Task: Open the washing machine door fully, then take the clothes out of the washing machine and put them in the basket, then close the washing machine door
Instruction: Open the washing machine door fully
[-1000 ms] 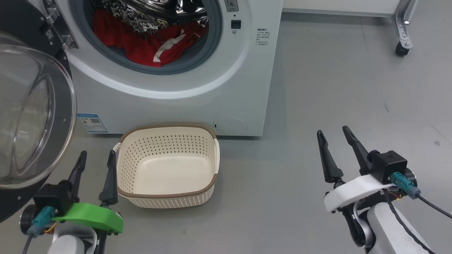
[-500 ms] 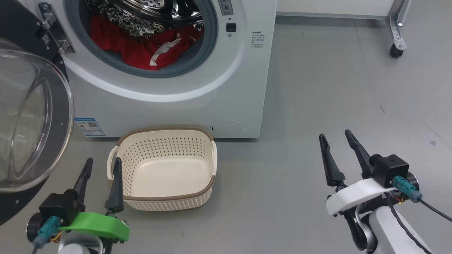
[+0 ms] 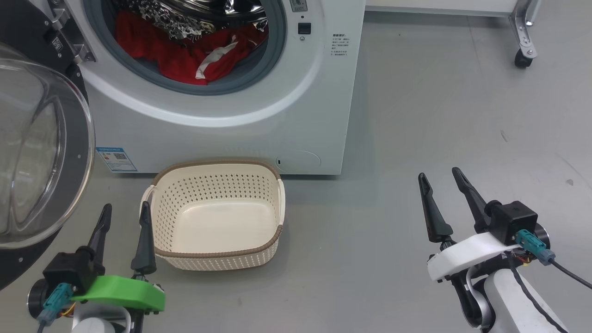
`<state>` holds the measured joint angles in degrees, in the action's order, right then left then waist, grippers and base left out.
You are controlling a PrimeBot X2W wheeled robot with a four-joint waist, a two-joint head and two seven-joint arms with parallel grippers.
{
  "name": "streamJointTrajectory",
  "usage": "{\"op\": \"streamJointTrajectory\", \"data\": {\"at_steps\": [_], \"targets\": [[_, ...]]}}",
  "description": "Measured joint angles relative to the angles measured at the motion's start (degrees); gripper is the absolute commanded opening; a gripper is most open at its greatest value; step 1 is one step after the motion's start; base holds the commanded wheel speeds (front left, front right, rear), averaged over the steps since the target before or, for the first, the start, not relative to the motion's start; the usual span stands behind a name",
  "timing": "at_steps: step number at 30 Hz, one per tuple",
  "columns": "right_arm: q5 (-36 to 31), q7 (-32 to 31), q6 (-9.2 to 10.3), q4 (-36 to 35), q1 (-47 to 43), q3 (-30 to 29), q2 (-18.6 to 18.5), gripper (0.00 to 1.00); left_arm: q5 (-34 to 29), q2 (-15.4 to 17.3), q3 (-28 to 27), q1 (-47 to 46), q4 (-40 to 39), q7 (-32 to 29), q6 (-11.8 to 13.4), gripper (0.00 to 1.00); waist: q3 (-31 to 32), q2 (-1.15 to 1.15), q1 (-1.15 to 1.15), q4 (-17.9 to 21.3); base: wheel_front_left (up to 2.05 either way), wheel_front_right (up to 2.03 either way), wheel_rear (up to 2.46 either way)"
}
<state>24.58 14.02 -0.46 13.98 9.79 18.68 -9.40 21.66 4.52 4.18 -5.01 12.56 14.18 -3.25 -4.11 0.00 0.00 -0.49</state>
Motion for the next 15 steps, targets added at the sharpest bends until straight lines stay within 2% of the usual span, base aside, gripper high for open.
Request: {"op": "streamJointTrajectory", "data": {"at_steps": [15], "targets": [[-0.1,0.0,-0.01,-0.2,0.0,0.0,0.1,1.0,0.4,0.0,0.2,0.0,-0.2,0.0,-0.1,1.0,-0.8,0.0,0.0,0.0,0.0,0.0,0.0]]}}
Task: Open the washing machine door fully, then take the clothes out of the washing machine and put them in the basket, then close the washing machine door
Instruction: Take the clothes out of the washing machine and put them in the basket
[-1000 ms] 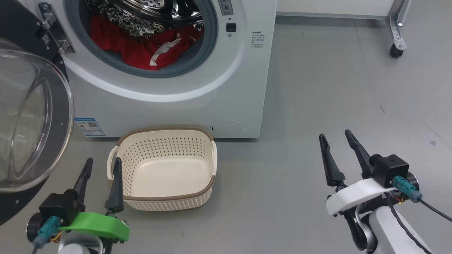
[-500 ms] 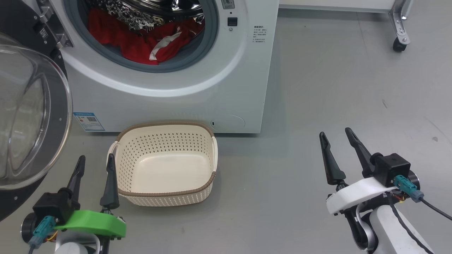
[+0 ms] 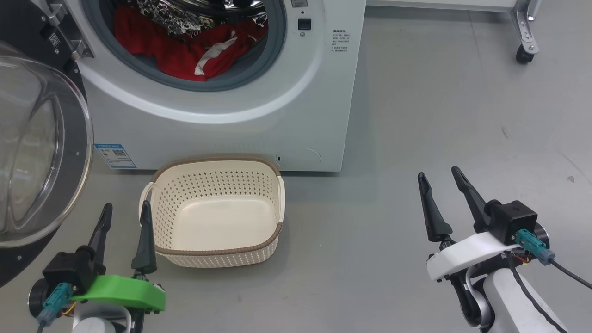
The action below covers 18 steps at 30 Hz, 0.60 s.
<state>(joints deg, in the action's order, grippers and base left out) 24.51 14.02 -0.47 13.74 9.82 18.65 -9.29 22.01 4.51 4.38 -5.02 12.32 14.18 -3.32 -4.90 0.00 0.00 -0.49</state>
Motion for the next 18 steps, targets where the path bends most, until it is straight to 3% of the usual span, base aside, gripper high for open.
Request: {"op": "streamJointTrajectory", "data": {"at_steps": [18], "targets": [[0.0,0.0,-0.05,0.0,0.1,0.0,0.3,1.0,0.0,0.1,0.0,0.0,-0.1,0.0,0.0,1.0,-0.1,0.0,0.0,-0.1,0.0,0.0,0.0]]}}
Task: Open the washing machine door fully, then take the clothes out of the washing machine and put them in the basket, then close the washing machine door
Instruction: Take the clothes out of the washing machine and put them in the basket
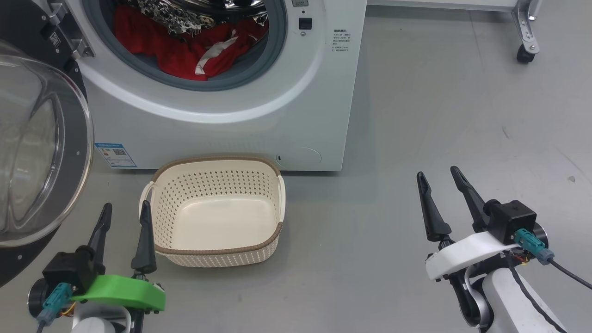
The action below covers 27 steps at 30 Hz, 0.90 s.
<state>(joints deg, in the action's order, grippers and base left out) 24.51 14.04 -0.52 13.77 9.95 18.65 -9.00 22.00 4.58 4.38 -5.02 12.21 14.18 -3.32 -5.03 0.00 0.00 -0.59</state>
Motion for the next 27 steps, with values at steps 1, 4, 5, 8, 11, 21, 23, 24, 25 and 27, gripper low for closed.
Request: {"op": "streamJointTrajectory", "data": {"at_steps": [1,4,5,8,11,21,23,24,25,27], "targets": [[0.0,0.0,0.0,0.0,0.0,0.0,0.0,1.0,0.0,0.0,0.0,0.0,0.0,0.0,0.0,1.0,0.0,0.0,0.0,0.0,0.0,0.0,0.0],[0.0,0.0,-0.01,0.0,0.0,0.0,0.0,1.0,0.0,0.1,0.1,0.0,0.0,0.0,0.0,1.0,0.0,0.0,0.0,0.1,0.0,0.0,0.0],[0.0,0.0,-0.01,0.0,0.0,0.0,0.1,1.0,0.0,0.1,0.1,0.0,0.0,0.0,0.0,1.0,0.0,0.0,0.0,0.1,0.0,0.0,0.0],[0.0,0.0,-0.02,0.0,0.0,0.0,0.2,1.0,0.0,0.1,0.1,0.0,0.0,0.0,0.0,1.0,0.0,0.0,0.0,0.1,0.0,0.0,0.0],[0.0,0.0,-0.02,0.1,0.0,0.0,0.2,1.0,-0.7,0.6,0.8,0.0,0.0,0.0,0.0,1.0,0.0,0.0,0.0,0.2,0.0,0.0,0.0],[0.0,0.0,-0.09,0.2,0.0,0.0,0.2,1.0,-1.0,1.0,1.9,0.0,0.0,-0.6,-0.5,1.0,0.0,0.0,0.0,0.4,0.07,-0.07,0.0],[0.0,0.0,-0.09,0.2,0.0,-0.1,0.3,1.0,-1.0,1.1,2.1,0.0,-0.1,-0.6,-0.5,1.0,0.0,0.0,0.0,0.4,0.28,-0.28,0.0],[0.0,0.0,-0.09,0.2,0.0,-0.1,0.3,1.0,-1.0,1.3,2.1,0.0,-0.1,-0.6,-0.5,1.0,0.1,0.0,0.0,0.4,0.34,-0.34,0.0],[0.0,0.0,-0.09,0.2,0.0,-0.1,0.4,1.0,-1.0,1.4,2.1,0.0,-0.1,-0.6,-0.5,1.0,0.1,0.0,0.0,0.4,0.38,-0.38,0.0],[0.0,0.0,-0.09,0.3,0.0,-0.1,0.4,1.0,-1.0,1.4,2.1,0.0,-0.1,-0.6,-0.5,1.0,0.1,0.0,0.0,0.4,0.45,-0.45,0.0]]}}
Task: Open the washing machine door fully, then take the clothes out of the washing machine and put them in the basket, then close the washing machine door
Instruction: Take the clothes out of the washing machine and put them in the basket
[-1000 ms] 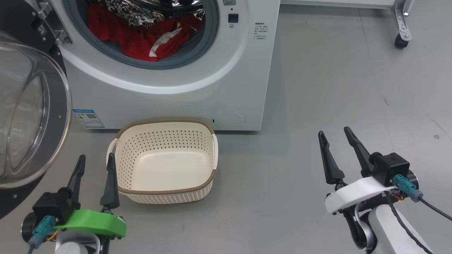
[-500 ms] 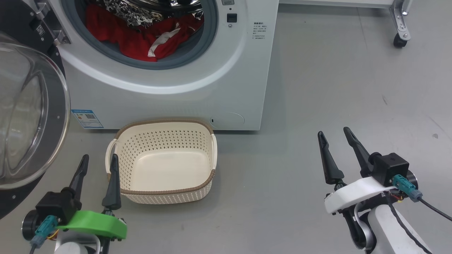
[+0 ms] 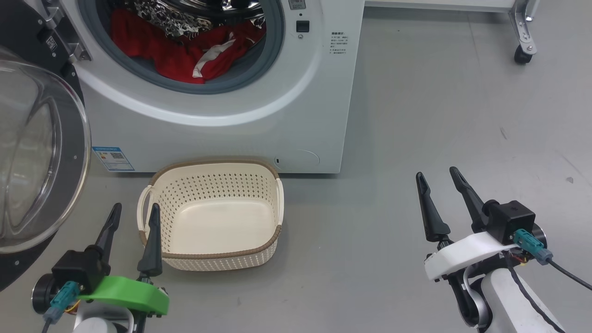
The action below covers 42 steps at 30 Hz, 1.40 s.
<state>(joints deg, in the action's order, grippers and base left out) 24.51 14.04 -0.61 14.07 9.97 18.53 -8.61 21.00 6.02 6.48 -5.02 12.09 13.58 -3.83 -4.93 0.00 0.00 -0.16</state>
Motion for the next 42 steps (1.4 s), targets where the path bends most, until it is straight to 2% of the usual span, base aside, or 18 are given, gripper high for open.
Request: {"op": "streamJointTrajectory", "data": {"at_steps": [27,42], "targets": [[0.0,0.2,-0.51,0.6,0.0,-0.2,0.1,1.0,-1.3,0.3,0.3,0.0,-0.8,0.1,0.3,1.0,0.5,0.0,0.0,-0.7,0.82,-0.82,0.0],[0.0,0.2,-0.77,1.1,0.0,0.0,0.4,1.0,-1.9,0.3,0.9,0.1,-0.8,0.1,0.3,1.0,1.2,0.0,0.0,-0.3,0.3,-0.3,0.0]]}}
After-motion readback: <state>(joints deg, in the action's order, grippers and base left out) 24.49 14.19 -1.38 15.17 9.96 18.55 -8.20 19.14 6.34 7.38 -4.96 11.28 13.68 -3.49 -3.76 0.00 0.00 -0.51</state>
